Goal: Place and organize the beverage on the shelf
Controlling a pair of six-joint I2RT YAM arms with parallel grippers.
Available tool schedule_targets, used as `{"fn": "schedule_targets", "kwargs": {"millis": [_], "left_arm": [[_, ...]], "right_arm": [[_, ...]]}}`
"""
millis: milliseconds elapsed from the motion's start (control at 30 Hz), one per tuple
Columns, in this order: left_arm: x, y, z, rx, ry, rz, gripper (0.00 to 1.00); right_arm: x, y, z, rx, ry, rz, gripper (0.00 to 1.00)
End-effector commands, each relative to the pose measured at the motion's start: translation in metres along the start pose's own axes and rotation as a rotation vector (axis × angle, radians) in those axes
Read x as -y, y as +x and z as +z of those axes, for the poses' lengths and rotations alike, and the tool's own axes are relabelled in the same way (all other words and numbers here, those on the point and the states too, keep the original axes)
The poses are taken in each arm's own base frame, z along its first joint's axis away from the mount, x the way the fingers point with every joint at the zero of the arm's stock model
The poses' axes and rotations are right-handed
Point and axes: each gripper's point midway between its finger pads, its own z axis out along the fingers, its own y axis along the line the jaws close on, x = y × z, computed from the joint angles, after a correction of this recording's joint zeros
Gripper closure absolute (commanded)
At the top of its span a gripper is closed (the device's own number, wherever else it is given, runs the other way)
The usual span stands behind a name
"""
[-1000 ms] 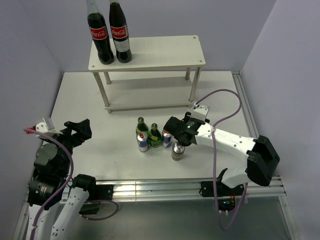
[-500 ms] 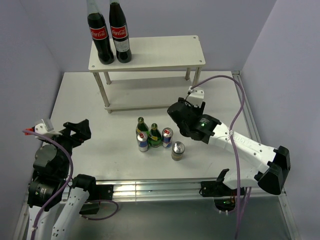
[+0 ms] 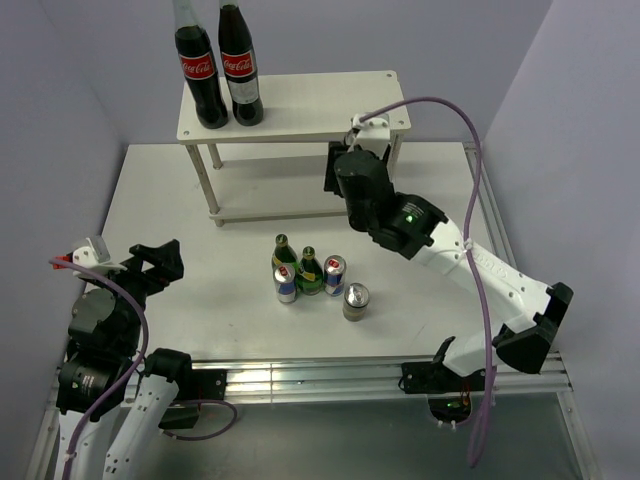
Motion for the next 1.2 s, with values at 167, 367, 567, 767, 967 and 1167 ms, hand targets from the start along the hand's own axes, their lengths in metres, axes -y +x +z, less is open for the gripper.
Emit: {"fn": "schedule_targets", "kwargs": {"millis": [167,367,567,767,967,1167], "left_arm": [[0.006,-0.009,-0.002,0.037,0.036,0.006,0.03],[0.006,-0.011,-0.004,0.046,0.035,0.004,0.04],[0.003,-0.012,-0.004,0.055,0.027,0.004,0.04],[0.001,-0.013,-0.003,0.062,0.017,0.004,0.04],[0.000,-0.014,-0.002,0.065,0.011,0.007,0.03],[-0.002,-0.016,-0.002,0.078,0.000,0.010,0.04]], "right_arm": [[-0.028,-0.086,0.014,0.141,-0.092,0.060,1.00],[-0.033,-0.120,0.038,0.177,-0.052,0.042,1.00],[-0.042,-0.135,0.062,0.190,-0.043,0.031,1.00],[-0.049,-0.135,0.083,0.189,-0.050,0.022,1.00],[-0.059,-0.126,0.103,0.170,-0.076,0.008,1.00],[-0.065,-0.107,0.121,0.136,-0.071,-0.025,1.00]]}}
